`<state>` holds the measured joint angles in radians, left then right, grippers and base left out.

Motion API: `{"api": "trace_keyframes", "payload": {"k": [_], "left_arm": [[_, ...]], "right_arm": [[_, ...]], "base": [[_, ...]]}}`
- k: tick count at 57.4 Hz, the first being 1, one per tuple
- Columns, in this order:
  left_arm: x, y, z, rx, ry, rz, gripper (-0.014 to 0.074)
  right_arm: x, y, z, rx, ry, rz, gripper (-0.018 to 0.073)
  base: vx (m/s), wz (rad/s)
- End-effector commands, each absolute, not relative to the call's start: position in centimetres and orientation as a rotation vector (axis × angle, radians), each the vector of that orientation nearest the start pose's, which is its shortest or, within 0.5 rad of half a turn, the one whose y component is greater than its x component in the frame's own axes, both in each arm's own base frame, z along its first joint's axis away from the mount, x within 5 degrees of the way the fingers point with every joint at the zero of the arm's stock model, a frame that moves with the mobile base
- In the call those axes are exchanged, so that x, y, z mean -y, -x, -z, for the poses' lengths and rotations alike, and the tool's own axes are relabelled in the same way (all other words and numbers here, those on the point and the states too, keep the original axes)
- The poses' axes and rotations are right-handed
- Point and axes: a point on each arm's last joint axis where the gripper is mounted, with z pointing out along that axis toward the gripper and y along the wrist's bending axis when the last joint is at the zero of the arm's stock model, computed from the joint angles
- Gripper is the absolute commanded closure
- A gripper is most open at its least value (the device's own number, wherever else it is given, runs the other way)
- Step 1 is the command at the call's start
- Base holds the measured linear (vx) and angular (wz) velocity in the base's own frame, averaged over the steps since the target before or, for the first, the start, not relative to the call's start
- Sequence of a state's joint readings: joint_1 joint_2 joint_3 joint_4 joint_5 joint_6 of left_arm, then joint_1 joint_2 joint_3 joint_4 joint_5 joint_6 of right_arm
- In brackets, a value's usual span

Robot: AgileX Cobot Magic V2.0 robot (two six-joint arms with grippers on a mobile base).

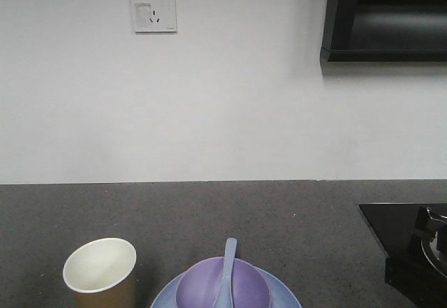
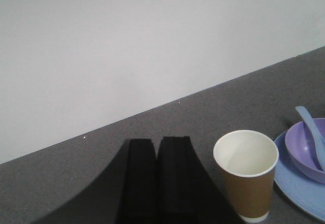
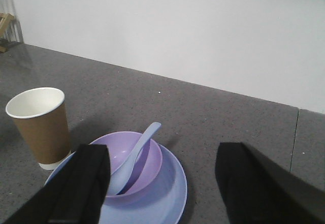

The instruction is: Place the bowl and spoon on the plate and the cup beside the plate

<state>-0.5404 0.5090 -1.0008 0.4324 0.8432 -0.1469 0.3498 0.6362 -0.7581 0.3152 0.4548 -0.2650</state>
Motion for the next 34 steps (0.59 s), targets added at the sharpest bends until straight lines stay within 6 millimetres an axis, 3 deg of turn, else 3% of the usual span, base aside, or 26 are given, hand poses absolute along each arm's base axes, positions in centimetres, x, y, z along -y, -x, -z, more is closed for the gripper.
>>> {"api": "trace_keyframes", "payload": {"k": [1,13,26,34], "left_arm": [[0.6,-6.3,-44.3,-1.648,-0.381,0.008,0.0603],[0.8,-6.4,-42.9,-1.63,-0.401,0.02,0.0603],[0.4,-6.4,-37.6,-1.63,-0.375,-0.08,0.0603],[0.4,-6.0,-33.9,-1.66,-0.296,-0.037,0.0603]], "right_arm": [[-5.2,-11.4,-39.1,-1.674,0.357,-0.378,0.0046],[-5.2,-11.4,-39.1,-1.674,0.357,-0.378,0.0046],[-5.2,-11.4,-39.1,-1.674,0.357,-0.378,0.0046],[-5.2,-11.4,-39.1,-1.674,0.357,-0.378,0.0046]], "base": [[0.0,0.0],[0.0,0.0],[0.0,0.0],[0.0,0.0]]}}
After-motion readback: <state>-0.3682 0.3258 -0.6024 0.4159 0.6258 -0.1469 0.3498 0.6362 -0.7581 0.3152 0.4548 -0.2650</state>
